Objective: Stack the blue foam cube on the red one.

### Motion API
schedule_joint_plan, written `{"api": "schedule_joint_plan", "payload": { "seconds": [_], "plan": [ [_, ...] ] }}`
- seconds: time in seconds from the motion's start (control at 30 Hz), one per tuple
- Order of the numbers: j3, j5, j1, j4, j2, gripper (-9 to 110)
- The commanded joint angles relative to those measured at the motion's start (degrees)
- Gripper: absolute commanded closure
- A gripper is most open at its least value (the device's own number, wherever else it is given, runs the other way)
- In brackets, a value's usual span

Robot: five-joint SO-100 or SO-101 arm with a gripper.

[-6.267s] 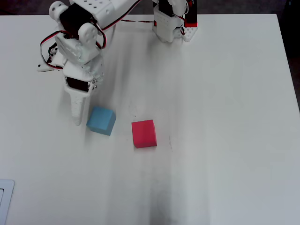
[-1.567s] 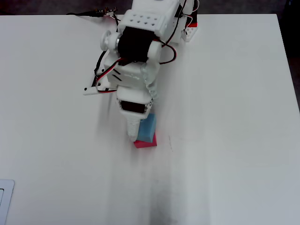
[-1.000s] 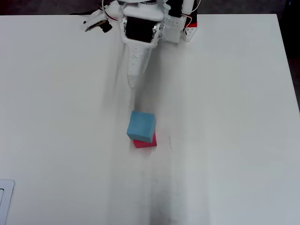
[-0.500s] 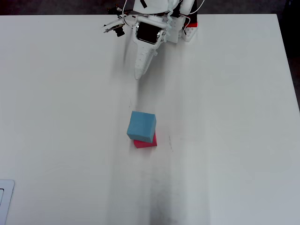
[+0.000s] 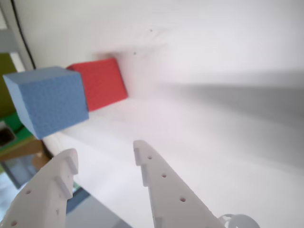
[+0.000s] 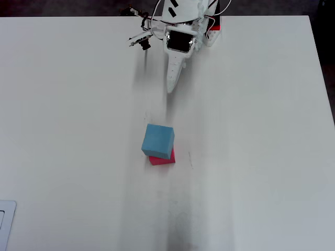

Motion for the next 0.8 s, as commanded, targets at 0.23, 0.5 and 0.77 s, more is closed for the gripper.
{"api": "schedule_joint_plan", "payload": {
  "seconds": [0.23, 0.5, 0.77],
  "plan": [
    [-0.3, 0.3, 0.1, 0.2, 0.7, 88],
    [1.3, 0.3, 1.3, -4.4, 0.7, 88],
    [1.3, 0.3, 1.3, -4.4, 0.7, 88]
  ]
}}
